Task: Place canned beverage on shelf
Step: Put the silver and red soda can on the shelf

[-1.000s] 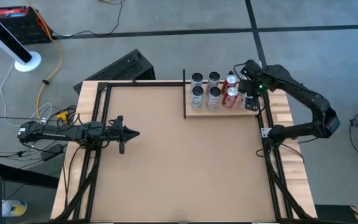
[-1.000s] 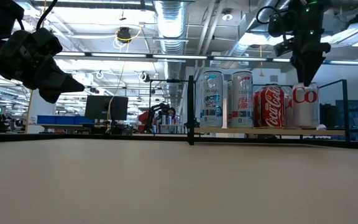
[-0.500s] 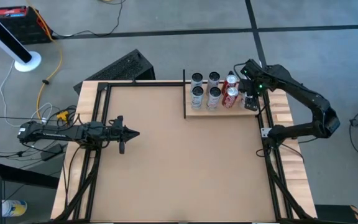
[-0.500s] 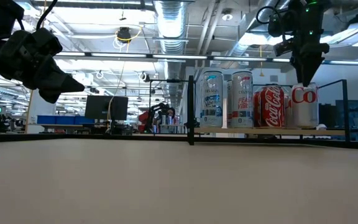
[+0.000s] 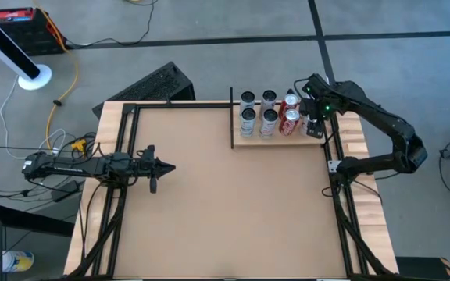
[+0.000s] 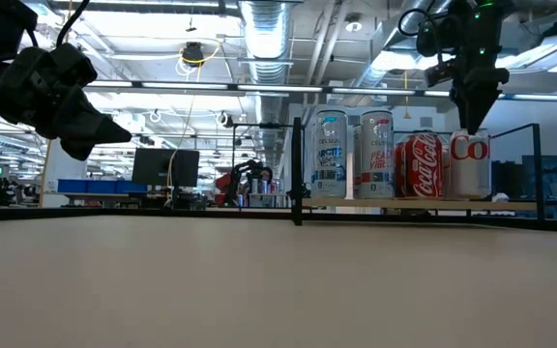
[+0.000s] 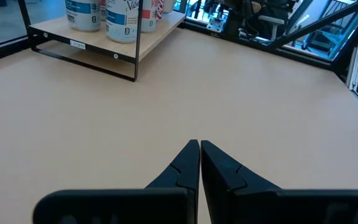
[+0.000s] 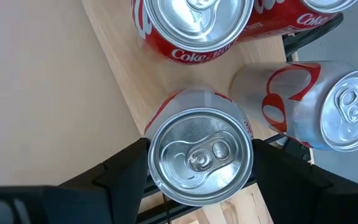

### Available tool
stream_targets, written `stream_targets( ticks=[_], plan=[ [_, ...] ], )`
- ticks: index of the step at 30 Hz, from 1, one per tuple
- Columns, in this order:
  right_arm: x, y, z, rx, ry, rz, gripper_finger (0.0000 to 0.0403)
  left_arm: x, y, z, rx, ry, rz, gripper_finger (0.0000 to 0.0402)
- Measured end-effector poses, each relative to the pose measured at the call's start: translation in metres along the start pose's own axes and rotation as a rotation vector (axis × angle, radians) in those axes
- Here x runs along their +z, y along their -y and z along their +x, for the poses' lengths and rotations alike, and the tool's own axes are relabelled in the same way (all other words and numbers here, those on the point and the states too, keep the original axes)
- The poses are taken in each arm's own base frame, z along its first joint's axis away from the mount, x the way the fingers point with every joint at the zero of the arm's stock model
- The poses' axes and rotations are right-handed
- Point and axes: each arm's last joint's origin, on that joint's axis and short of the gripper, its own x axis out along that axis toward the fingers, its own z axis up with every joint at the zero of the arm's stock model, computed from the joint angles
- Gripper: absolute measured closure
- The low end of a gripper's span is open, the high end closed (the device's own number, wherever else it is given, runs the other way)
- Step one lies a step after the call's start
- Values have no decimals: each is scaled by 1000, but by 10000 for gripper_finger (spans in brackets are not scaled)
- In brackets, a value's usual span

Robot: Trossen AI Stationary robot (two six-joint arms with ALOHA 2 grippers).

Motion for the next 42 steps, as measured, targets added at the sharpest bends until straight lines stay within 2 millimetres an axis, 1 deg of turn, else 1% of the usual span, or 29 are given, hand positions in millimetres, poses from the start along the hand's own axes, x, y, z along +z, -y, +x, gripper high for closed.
stream_targets(
  ticks=[8,18,21,25,28,34,38,40,42],
  plan=[
    [0,0,0,0,0,3,105,0,0,0,0,0,0,402],
    [0,1,-1,-35,-13,11,46,0,0,0,0,0,0,402],
    [-1,1,-1,-33,-16,10,38,0,0,0,0,0,0,402],
    [-2,0,-3,-36,-7,6,39,0,0,0,0,0,0,402],
    [-3,-1,-5,-43,1,8,42,0,0,0,0,0,0,402],
    [-5,-2,-10,-135,-20,7,60,0,0,0,0,0,0,402],
    [-8,-10,-20,-151,38,-17,92,0,0,0,0,0,0,402],
    [-10,-15,-26,-145,70,-17,116,0,0,0,0,0,0,402],
    [-12,-19,-29,-91,102,-6,146,0,0,0,0,0,0,402]
  ],
)
